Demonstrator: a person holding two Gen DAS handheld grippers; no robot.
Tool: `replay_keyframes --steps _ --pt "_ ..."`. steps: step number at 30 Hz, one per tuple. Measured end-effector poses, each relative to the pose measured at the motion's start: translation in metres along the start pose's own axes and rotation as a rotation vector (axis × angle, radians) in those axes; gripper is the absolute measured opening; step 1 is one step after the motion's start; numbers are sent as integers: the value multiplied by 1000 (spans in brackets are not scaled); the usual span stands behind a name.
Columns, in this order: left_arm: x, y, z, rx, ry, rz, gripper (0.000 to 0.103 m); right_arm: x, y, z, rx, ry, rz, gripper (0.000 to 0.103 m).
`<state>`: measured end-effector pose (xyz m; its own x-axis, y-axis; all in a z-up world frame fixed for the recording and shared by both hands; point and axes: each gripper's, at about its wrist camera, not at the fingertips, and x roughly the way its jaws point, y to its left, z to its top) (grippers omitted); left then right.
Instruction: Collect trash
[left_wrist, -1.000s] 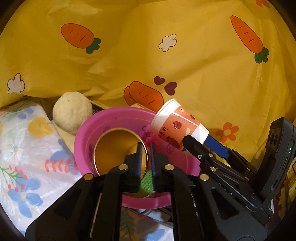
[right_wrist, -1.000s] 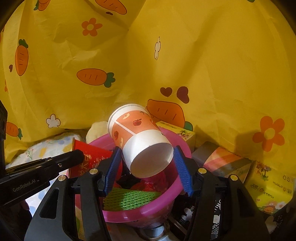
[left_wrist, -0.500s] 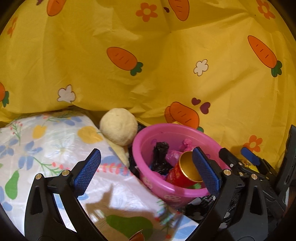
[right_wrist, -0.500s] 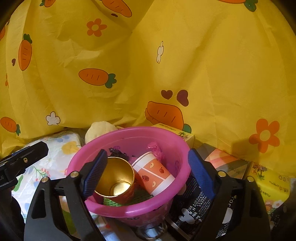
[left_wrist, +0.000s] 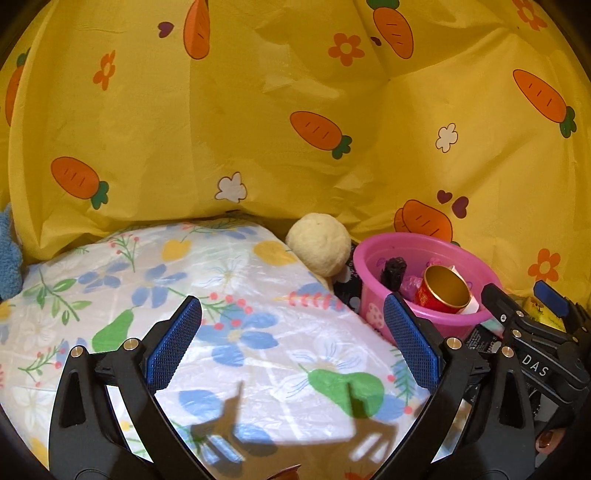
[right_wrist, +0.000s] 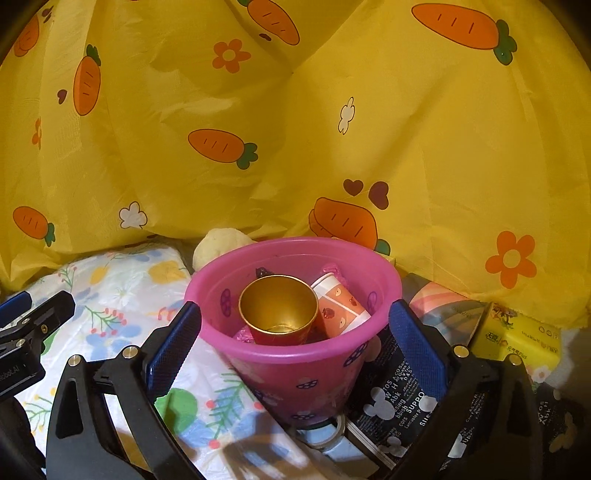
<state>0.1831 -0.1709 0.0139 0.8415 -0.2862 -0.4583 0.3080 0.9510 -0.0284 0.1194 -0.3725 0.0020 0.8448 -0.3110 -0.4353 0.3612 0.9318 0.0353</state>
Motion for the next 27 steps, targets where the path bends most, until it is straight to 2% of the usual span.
replay_keyframes --steps 10,19,27 --pt "-52 32 -26 -14 -26 92 97 -50 35 -19 -27 -28 12 97" --pt "-93 54 -46 -49 -47 116 97 -89 53 -35 -37 -41 4 97" --pt "-115 61 -61 -55 -38 123 97 -114 60 -50 -54 -38 20 97"
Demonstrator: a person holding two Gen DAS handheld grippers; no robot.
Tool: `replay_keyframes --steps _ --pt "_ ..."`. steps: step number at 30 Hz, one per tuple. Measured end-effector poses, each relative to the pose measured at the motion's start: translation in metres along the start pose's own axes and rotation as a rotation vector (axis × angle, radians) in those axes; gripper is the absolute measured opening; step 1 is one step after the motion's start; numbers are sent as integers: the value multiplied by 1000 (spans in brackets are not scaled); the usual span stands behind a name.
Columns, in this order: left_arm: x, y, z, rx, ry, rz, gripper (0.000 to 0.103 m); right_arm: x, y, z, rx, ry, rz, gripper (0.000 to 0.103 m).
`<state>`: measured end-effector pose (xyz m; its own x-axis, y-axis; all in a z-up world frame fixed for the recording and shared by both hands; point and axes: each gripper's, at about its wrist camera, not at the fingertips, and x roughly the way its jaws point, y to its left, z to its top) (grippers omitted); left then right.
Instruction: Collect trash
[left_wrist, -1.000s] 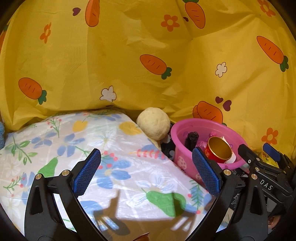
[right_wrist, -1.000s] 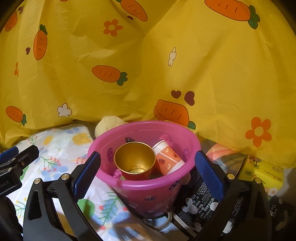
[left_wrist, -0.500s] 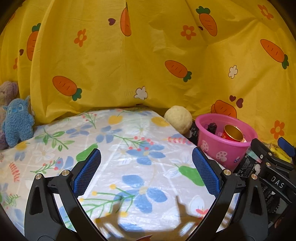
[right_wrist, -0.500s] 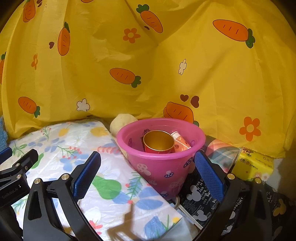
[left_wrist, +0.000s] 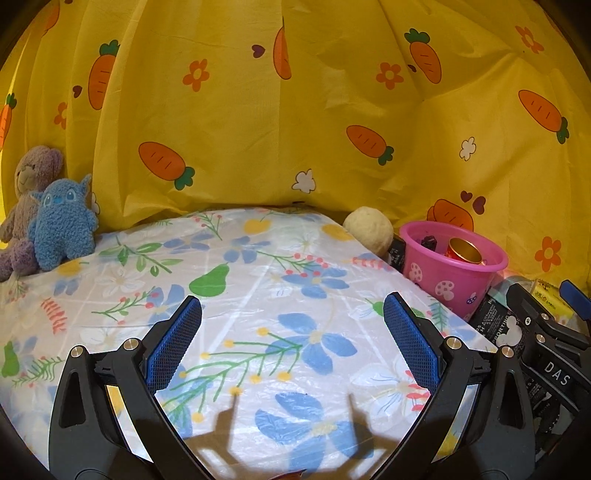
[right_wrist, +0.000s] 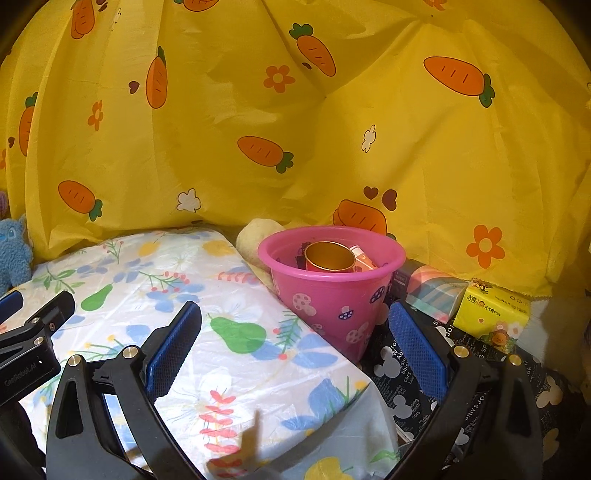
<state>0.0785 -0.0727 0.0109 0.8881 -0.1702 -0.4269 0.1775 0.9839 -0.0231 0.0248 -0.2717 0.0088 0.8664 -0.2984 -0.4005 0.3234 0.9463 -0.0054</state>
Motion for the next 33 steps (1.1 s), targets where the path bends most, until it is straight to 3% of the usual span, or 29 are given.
replay_keyframes --steps 13,33 --pt "-18 6 -10 -8 2 -1 97 -24 6 -6 -16 -16 14 97" --pt "-23 5 -11 -22 8 -11 97 -29 6 -6 -12 -21 18 97"
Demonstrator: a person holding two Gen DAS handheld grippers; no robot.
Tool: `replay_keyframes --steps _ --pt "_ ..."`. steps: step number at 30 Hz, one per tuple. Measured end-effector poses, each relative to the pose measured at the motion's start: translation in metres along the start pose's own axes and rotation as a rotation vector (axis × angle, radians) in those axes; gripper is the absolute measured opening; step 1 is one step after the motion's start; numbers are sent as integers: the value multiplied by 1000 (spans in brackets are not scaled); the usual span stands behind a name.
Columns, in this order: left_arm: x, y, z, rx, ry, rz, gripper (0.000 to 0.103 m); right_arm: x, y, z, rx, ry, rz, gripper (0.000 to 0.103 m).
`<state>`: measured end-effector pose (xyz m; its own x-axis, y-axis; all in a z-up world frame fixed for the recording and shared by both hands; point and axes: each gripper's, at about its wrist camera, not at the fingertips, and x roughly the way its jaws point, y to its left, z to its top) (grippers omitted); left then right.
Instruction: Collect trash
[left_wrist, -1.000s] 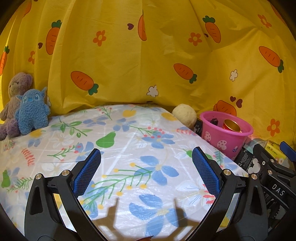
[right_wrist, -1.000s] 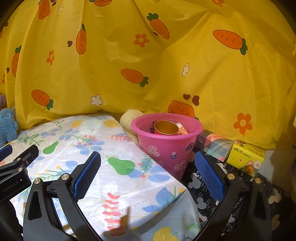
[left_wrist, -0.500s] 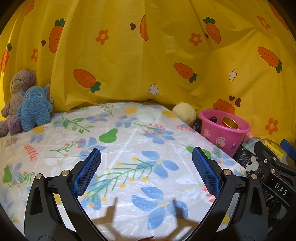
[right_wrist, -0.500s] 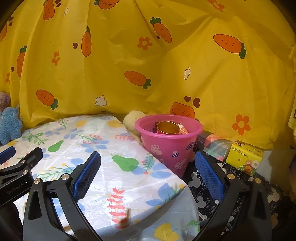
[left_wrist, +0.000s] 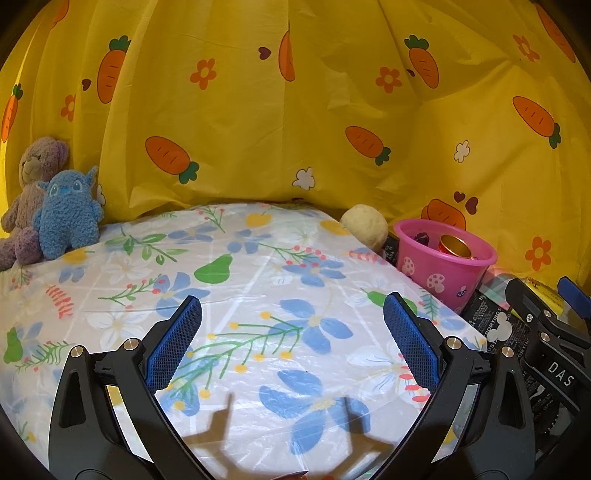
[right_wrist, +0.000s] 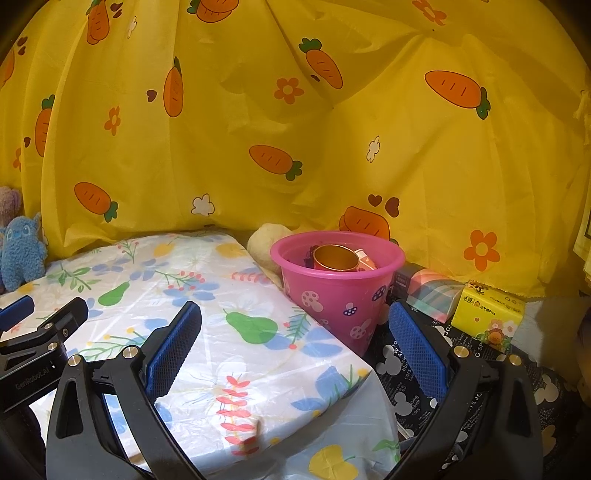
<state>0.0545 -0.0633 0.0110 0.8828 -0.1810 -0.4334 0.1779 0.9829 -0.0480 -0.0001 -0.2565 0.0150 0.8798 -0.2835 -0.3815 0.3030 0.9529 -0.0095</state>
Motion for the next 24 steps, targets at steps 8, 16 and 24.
replay_keyframes --steps 8,16,24 --pt "0 0 0 2 1 0 97 0 0 0 -1 0 -1 97" --pt "0 0 2 5 -1 3 97 0 0 1 0 0 0 97" --pt "0 -1 4 15 -3 7 97 0 -1 0 2 -2 0 97"
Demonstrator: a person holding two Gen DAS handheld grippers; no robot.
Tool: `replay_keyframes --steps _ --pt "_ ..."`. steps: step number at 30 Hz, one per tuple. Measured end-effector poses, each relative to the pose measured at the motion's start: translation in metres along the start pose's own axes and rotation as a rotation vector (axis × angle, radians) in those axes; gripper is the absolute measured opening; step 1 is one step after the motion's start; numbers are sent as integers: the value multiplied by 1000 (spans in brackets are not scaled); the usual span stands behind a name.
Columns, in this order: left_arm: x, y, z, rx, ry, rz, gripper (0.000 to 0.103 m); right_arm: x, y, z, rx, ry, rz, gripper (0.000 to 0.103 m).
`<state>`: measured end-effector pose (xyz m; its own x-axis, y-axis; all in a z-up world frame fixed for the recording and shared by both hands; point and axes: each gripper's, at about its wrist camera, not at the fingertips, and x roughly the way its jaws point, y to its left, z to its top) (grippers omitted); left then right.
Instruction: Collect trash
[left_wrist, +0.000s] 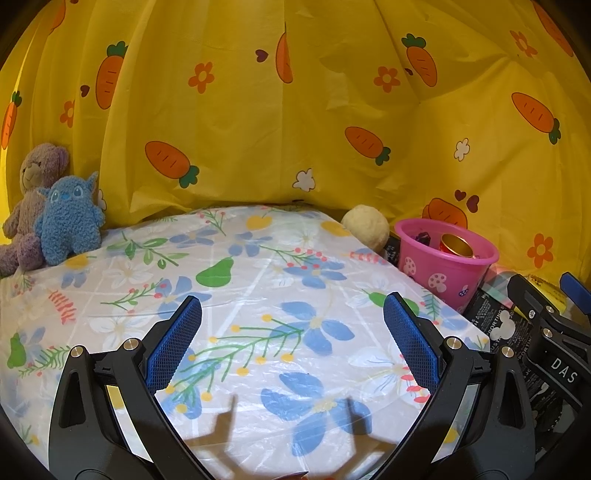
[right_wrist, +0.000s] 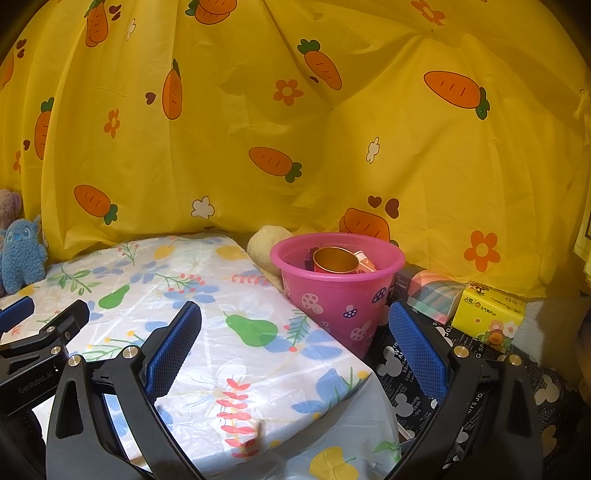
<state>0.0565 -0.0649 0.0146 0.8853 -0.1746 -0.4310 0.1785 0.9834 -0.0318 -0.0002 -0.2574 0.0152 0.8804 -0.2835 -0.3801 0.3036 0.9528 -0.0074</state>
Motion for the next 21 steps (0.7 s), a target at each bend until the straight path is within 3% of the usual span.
replay_keyframes --steps 21 --pt "0 -5 -1 11 1 -6 97 0 -1 2 4 0 0 97"
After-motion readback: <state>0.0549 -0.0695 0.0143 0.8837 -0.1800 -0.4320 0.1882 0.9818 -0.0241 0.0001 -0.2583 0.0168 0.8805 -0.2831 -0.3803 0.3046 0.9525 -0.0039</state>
